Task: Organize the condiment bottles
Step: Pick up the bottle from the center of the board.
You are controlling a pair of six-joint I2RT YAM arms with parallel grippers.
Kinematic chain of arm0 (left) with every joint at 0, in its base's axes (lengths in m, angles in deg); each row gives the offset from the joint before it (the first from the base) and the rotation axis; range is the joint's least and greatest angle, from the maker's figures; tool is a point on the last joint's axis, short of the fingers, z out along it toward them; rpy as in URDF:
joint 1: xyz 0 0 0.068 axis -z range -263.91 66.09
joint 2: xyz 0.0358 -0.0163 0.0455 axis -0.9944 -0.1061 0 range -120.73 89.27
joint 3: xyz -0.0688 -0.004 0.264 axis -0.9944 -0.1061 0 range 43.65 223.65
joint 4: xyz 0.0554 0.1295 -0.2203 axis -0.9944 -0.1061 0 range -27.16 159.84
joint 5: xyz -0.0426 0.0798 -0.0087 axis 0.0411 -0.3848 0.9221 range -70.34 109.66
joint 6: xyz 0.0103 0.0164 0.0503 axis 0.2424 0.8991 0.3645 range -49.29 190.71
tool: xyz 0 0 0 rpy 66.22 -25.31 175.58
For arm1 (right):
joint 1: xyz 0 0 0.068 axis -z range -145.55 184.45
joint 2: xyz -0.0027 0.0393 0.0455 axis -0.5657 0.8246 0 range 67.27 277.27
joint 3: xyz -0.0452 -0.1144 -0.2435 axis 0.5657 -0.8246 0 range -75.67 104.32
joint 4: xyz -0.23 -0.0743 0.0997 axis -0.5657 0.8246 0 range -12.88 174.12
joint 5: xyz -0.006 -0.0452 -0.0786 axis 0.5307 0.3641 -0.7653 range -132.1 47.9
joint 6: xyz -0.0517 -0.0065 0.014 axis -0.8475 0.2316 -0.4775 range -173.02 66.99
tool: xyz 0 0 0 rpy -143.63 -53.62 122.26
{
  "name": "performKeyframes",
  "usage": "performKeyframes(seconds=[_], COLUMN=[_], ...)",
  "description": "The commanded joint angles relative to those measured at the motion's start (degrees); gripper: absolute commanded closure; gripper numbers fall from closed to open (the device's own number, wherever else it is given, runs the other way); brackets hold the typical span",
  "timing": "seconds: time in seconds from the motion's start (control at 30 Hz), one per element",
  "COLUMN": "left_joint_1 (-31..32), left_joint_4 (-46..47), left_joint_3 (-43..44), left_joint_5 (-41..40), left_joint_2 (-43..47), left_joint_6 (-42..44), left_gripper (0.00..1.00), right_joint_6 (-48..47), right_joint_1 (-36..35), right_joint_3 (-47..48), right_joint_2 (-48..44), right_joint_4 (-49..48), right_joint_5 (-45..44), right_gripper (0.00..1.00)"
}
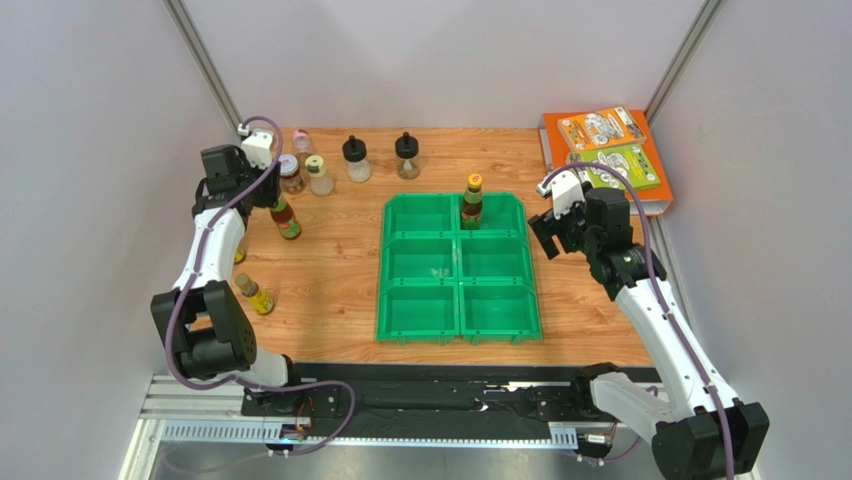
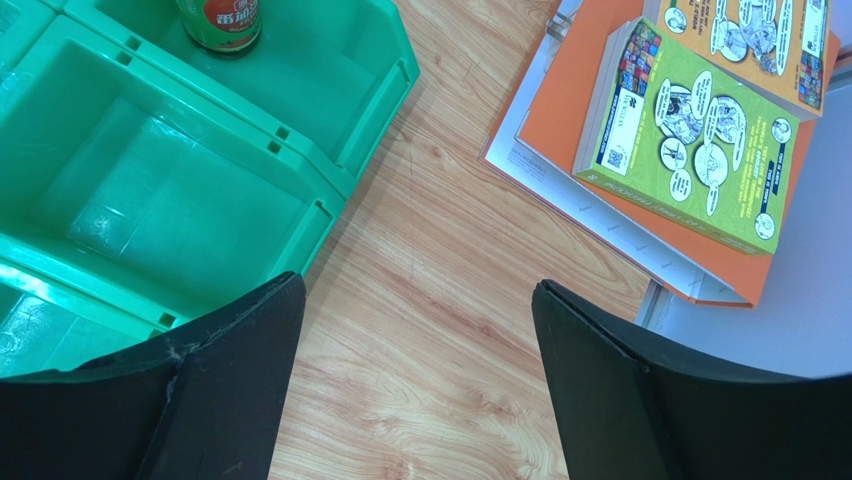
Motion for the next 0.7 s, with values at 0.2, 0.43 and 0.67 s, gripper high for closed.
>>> performKeyframes(seconds=[0.2,0.43,0.67], left_joint_1=[-0.6,-0.6,5.8], left_joint_4=[0.7,-6.6,-13.4], left_joint_3=[1.0,5.8,13.2], left_joint_5=[2.9,10.4,12.9], left_joint_2=[-0.8,2.5,7.8], left_joint_6=[-0.3,-0.5,0.5], left_gripper=[1.00,1.00,1.00], right_joint_6=[1.0,1.0,1.0], right_joint_1=[-0.3,-0.3,-0.3], right_joint_3=[2.1,2.1,2.0], right_joint_2=[-0.1,0.1,0.4], right_joint_4=[-0.3,-0.8,-1.2], right_joint_5=[0.6,0.0,-1.6], right_gripper=[0.13,0.13,0.13])
